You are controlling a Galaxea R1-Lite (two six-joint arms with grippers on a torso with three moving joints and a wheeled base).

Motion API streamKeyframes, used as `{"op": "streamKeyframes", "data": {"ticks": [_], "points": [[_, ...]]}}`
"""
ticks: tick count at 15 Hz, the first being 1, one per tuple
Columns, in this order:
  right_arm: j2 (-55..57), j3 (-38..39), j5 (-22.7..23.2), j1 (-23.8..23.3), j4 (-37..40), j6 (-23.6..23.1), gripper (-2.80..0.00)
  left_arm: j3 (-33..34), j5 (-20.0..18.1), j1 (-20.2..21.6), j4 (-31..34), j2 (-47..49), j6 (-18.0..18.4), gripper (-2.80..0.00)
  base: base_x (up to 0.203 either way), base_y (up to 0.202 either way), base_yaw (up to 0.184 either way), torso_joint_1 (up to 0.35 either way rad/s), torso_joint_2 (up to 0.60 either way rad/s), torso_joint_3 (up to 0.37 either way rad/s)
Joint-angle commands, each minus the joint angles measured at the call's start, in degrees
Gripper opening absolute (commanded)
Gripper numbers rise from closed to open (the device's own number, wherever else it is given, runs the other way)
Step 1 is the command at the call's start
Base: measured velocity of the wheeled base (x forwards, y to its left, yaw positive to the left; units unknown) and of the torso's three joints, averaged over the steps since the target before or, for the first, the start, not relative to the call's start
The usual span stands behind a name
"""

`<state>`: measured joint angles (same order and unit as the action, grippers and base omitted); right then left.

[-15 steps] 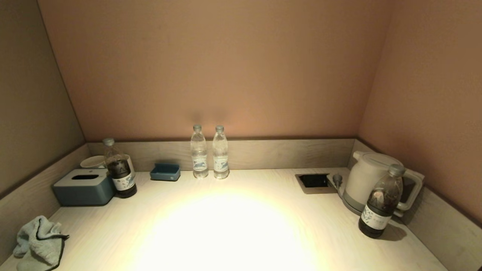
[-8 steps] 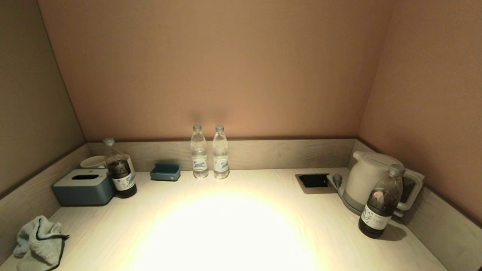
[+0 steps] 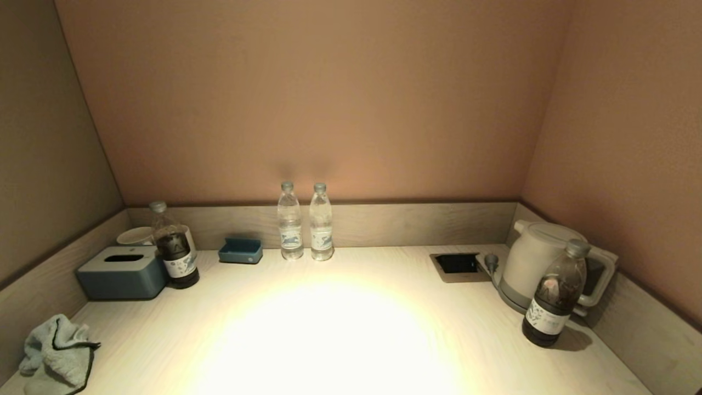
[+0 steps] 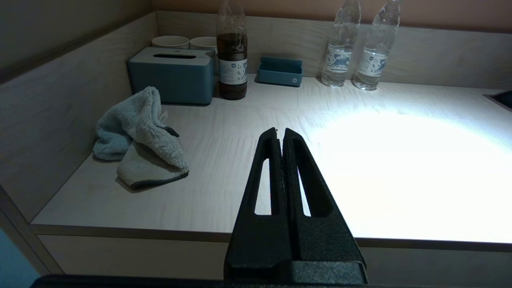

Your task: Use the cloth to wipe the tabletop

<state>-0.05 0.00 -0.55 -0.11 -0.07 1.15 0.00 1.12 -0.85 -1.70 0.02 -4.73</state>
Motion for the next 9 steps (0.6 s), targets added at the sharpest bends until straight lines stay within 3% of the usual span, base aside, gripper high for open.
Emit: {"op": "streamKeyframes", "data": {"ticks": [1, 9], "points": [[0.05, 0.00, 0.02, -0.05, -0.01, 0.00, -2.80, 0.00, 0.02, 0.06, 0.03, -0.02, -0.10, -2.80, 0.000, 0.000, 0.000, 0.000, 0.00, 0.000], [0.05, 0.00, 0.02, -0.03, -0.01, 0.00, -2.80, 0.00, -0.42, 0.06, 0.21, -0.02, -0.54, -2.80, 0.000, 0.000, 0.000, 0.000, 0.00, 0.000]]}}
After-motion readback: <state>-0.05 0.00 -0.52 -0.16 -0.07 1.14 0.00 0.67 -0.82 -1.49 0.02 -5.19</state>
